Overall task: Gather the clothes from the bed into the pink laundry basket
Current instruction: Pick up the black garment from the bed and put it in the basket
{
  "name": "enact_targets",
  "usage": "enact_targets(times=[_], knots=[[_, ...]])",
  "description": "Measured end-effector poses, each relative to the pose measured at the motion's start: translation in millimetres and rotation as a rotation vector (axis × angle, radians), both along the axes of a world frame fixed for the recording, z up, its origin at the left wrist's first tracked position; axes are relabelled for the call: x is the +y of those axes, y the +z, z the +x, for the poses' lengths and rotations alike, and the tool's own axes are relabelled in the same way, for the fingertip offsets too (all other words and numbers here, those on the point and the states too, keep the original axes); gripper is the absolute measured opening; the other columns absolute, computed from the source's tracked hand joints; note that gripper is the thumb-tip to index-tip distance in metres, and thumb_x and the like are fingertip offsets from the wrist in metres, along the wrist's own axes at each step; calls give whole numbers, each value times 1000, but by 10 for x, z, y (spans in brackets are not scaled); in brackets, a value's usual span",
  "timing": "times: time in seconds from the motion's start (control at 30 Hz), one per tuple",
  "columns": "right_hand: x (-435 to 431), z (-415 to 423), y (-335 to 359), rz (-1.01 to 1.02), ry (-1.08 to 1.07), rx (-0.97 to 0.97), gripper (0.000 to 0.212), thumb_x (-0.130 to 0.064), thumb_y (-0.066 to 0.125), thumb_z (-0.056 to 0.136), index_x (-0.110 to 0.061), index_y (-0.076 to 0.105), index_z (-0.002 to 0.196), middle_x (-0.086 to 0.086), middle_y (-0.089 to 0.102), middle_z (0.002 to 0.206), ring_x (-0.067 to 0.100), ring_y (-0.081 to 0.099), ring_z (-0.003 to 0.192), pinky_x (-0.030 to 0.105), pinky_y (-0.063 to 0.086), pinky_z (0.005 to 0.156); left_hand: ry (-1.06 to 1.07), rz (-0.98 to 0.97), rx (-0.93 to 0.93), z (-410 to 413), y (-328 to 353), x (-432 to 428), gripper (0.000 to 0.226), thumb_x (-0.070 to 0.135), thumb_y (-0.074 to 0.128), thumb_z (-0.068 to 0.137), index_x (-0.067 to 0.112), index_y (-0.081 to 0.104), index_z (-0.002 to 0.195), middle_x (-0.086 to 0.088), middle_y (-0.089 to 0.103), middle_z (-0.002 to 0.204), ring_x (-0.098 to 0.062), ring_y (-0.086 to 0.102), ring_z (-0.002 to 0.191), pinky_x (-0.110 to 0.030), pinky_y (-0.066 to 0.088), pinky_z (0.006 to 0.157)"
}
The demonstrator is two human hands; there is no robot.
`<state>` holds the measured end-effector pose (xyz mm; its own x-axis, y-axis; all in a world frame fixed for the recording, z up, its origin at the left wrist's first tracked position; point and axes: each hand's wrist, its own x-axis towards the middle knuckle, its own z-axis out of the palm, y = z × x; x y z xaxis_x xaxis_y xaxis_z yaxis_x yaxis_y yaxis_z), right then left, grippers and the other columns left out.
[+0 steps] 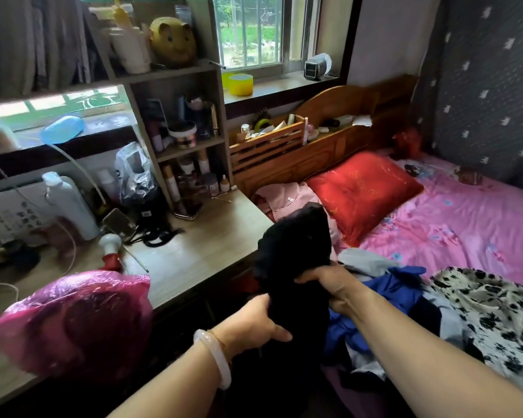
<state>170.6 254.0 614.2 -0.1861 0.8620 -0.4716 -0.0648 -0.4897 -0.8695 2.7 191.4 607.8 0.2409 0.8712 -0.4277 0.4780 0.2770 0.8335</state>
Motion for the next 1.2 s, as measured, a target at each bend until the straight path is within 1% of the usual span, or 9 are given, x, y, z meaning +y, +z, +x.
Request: enact_targets(times=[0.1,0.2,0.3,0.37,0.57,0.77,0.97,1.1,1.2], knots=[[-203,32,35,40,77,24,37,17,69,59,1,71,92,20,74,91,31,69,80,39,55,78,85,44,48,-286,181,-16,43,11,87,58,17,63,92,1,66,85,-14,64,78,-37,57,84],[-407,4,35,81,130,56,44,24,65,60,-1,71,96,16,75,93,27,70,86,36,56,78,207,217,-6,-498,318,-13,71,6,91,51,19,52,109,-4,55,101,-17,57,91,-34,52,83],[-630,-55,132,92,153,18,40,29,45,81,-8,59,75,-10,67,50,-6,63,54,8,47,54,-56,298,99,-526,354,-118,115,29,91,39,35,34,138,-1,48,130,-13,52,120,-33,48,101],[-805,-83,196,108,142,23,56,25,34,89,-11,57,53,-8,55,34,-7,52,36,7,42,45,-175,276,137,-468,383,-294,120,29,92,43,38,25,143,2,46,137,-12,49,126,-35,45,105],[-1145,12,186,115,229,39,27,8,44,94,-9,61,81,-1,67,65,4,63,59,19,50,57,-332,78,95,-400,448,-673,134,15,90,59,36,-6,150,19,24,145,-2,25,137,-17,32,107],[-1475,-28,285,183,91,1,32,7,34,98,-8,51,75,6,53,71,5,59,54,18,47,53,-150,-75,-323,-494,557,-848,137,41,96,33,36,21,148,0,41,144,-16,48,127,-28,49,99],[-1688,-108,378,291,119,192,23,7,59,86,-1,61,108,-1,69,87,2,65,76,14,51,68,-85,5,-321,-380,503,-1049,83,-2,83,65,20,42,135,1,63,124,-11,63,111,-21,52,86],[-1703,-24,359,66,232,485,64,1,64,64,6,53,127,19,63,110,27,61,96,34,51,87,-120,276,123,-387,423,-1138,60,9,79,71,18,55,125,8,62,118,-8,56,114,-13,43,89],[-1653,-41,337,-92,185,648,60,-19,80,61,1,63,116,18,65,103,27,63,90,34,52,85,-255,337,338,-433,347,-1233,55,6,66,79,18,52,131,0,62,123,-9,55,116,-14,42,88]])
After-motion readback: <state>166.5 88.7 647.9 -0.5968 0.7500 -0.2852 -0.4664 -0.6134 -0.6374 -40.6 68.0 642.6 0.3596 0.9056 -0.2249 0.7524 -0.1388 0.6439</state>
